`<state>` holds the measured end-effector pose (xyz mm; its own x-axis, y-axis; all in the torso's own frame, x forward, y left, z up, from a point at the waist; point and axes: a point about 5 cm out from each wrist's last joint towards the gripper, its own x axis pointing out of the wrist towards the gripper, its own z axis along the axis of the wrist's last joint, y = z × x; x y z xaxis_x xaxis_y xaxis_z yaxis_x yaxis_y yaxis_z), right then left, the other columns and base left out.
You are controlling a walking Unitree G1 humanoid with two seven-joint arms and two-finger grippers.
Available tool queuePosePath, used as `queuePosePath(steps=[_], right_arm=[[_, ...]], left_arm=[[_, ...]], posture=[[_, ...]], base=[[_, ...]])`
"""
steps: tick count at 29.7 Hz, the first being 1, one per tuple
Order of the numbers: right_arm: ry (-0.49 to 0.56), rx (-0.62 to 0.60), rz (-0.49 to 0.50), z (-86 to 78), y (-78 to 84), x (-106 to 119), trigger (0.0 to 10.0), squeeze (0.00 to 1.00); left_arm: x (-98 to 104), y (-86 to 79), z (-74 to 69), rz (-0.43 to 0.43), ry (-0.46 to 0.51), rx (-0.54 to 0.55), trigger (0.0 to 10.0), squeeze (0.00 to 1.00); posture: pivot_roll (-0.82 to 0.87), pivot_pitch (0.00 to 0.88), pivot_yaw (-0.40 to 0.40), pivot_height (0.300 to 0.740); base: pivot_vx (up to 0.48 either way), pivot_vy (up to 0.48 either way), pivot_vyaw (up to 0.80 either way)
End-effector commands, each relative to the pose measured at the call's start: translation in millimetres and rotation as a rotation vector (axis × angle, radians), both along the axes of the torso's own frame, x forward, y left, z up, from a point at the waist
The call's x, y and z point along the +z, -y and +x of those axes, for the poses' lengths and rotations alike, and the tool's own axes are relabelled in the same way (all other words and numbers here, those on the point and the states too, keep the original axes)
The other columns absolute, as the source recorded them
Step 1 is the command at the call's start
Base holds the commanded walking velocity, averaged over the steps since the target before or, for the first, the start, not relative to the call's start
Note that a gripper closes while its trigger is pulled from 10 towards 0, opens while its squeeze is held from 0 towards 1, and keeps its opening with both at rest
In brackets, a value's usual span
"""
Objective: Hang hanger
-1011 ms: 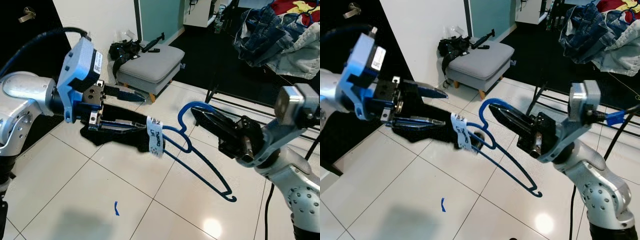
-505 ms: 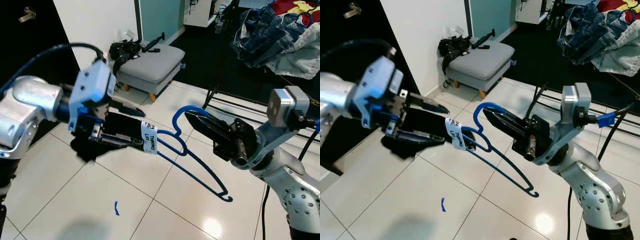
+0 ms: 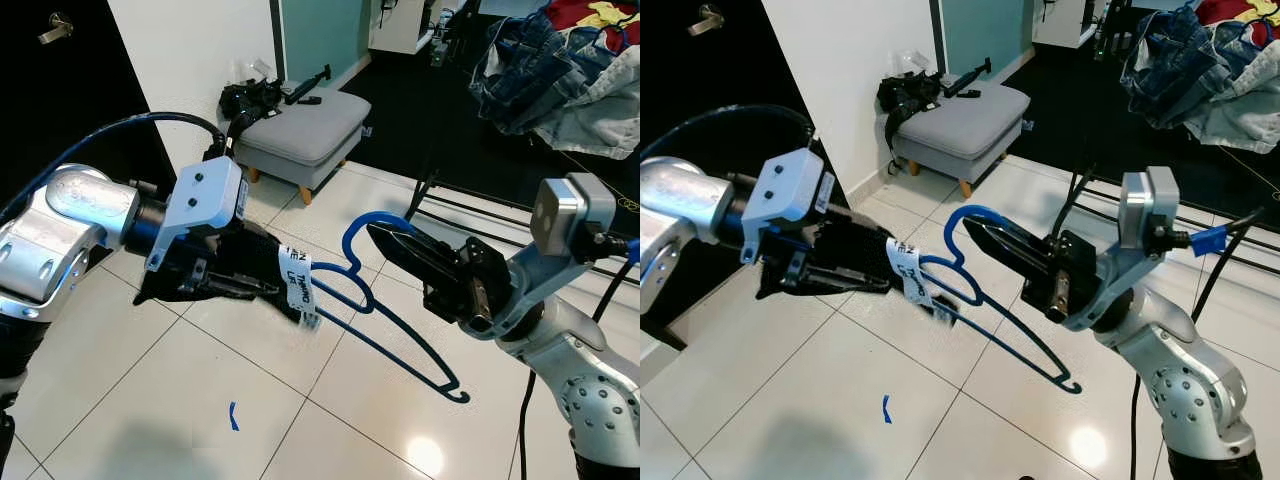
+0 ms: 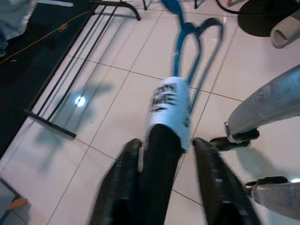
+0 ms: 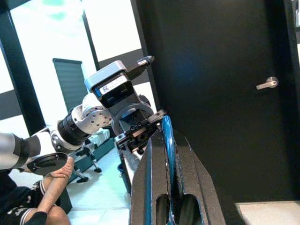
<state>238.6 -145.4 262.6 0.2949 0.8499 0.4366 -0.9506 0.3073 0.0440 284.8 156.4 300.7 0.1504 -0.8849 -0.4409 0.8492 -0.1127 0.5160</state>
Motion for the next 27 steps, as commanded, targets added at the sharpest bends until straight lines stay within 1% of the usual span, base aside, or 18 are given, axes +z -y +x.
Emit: queuePosePath(steps=[1, 2, 21, 22, 23, 24, 25, 26, 27], right_arm=[[0.019, 0.022, -0.001, -4.2, -3.9, 2.4, 0.0, 0.00], [0.020, 0.021, 0.000, -4.0, -3.9, 2.7, 0.0, 0.00], [0.035, 0.009, -0.012, -3.2, -4.4, 3.6, 0.0, 0.00], [0.031, -0.021, -0.015, 0.1, -3.1, 2.6, 10.0, 0.75], [0.031, -0.021, -0.015, 0.1, -3.1, 2.6, 10.0, 0.75], [0.028, -0.044, -0.022, 2.5, -2.1, 1.4, 10.0, 1.00], [0.027, -0.080, -0.032, 5.1, 0.9, 0.6, 10.0, 1.00], [0.027, -0.080, -0.032, 5.1, 0.9, 0.6, 10.0, 1.00], [0.022, -0.131, -0.043, 7.4, 8.8, -0.6, 10.0, 1.00]], left_arm=[[-4.5, -4.9, 0.4, 0.033, -0.013, 0.011, 2.2, 0.00], [-6.0, -5.7, 0.8, 0.042, -0.014, 0.009, 0.0, 0.00], [-10.1, -5.9, 3.4, 0.035, -0.022, 0.005, 0.0, 0.00], [-10.4, -6.7, 5.0, 0.028, -0.018, 0.017, 0.0, 0.00], [-10.4, -6.7, 5.0, 0.028, -0.018, 0.017, 0.0, 0.00], [-10.5, -7.8, 6.7, 0.019, -0.014, 0.029, 0.0, 0.00], [-9.5, -9.7, 9.5, 0.009, 0.000, 0.050, 0.0, 0.00], [-9.5, -9.7, 9.5, 0.009, 0.000, 0.050, 0.0, 0.00], [-7.1, -11.6, 12.9, -0.005, 0.023, 0.075, 0.0, 0.00]], posture=[[0.02, 0.129, 0.070, 0.740], [0.02, 0.128, 0.070, 0.740], [0.02, 0.122, 0.071, 0.740], [0.02, 0.122, 0.071, 0.740], [0.02, 0.122, 0.071, 0.740], [0.02, 0.119, 0.070, 0.740], [0.02, 0.118, 0.069, 0.740], [0.02, 0.118, 0.069, 0.740], [0.03, 0.118, 0.066, 0.740]], base=[[0.000, 0.000, 0.00], [0.000, 0.000, 0.00], [0.000, 0.000, 0.00], [0.000, 0.000, 0.00], [0.000, 0.000, 0.00], [0.000, 0.000, 0.00], [0.000, 0.000, 0.00], [0.000, 0.000, 0.00], [0.000, 0.000, 0.00]])
